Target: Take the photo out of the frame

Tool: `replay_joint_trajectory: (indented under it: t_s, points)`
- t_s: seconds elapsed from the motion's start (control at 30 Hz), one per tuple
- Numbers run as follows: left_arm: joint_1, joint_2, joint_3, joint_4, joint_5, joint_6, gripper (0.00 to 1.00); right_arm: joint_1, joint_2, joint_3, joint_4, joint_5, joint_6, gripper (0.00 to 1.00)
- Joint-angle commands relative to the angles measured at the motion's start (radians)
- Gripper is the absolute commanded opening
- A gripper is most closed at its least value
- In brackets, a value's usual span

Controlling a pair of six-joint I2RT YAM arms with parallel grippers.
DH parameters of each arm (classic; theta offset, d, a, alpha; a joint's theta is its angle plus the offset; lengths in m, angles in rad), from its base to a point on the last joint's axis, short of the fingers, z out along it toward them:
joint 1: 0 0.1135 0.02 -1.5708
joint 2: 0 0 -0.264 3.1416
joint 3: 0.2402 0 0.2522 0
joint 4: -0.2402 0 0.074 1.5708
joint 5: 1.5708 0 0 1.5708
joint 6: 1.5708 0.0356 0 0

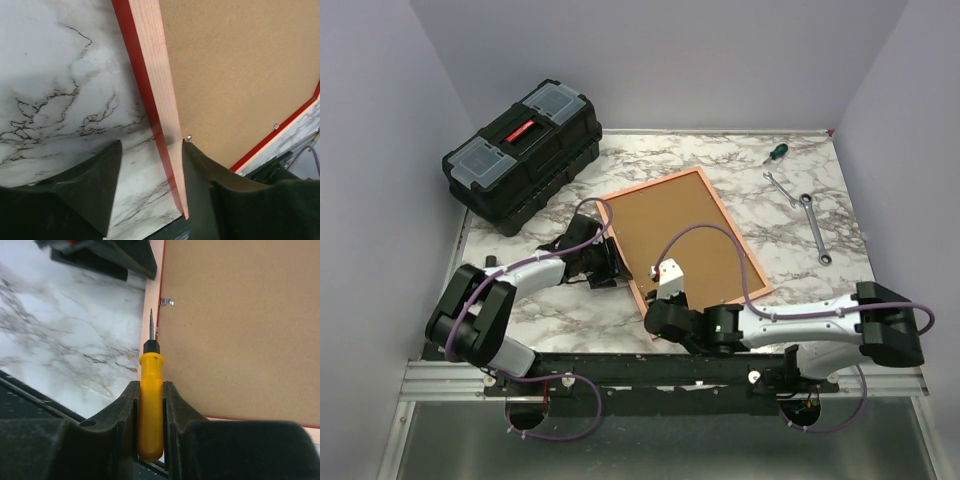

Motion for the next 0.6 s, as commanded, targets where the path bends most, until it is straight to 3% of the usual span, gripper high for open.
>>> replay_joint_trajectory:
  t_s: [0.0,0.1,0.2,0.57]
  points:
    - [-0.002,-0.046,0.04,-0.044,-0.041,0.038,0.6,-0.002,-0.115,0.021,0.002,0.045,-0.015,0.0]
    - [-0.001,-0.038,0.066,-0.054,-0.047,0.038,0.71,-0.004,-0.122,0.003,0.0,0.061,-0.011,0.0]
    - [0.0,0.011,0.104,-0.064,-0.049,0.036,0.7,-0.004,-0.1,-0.004,0.015,0.069,-0.01,0.0]
    - [-0.001,0.104,0.152,-0.084,-0.151,0.02,0.34,-0.005,-0.001,-0.03,0.097,0.072,-0.025,0.0]
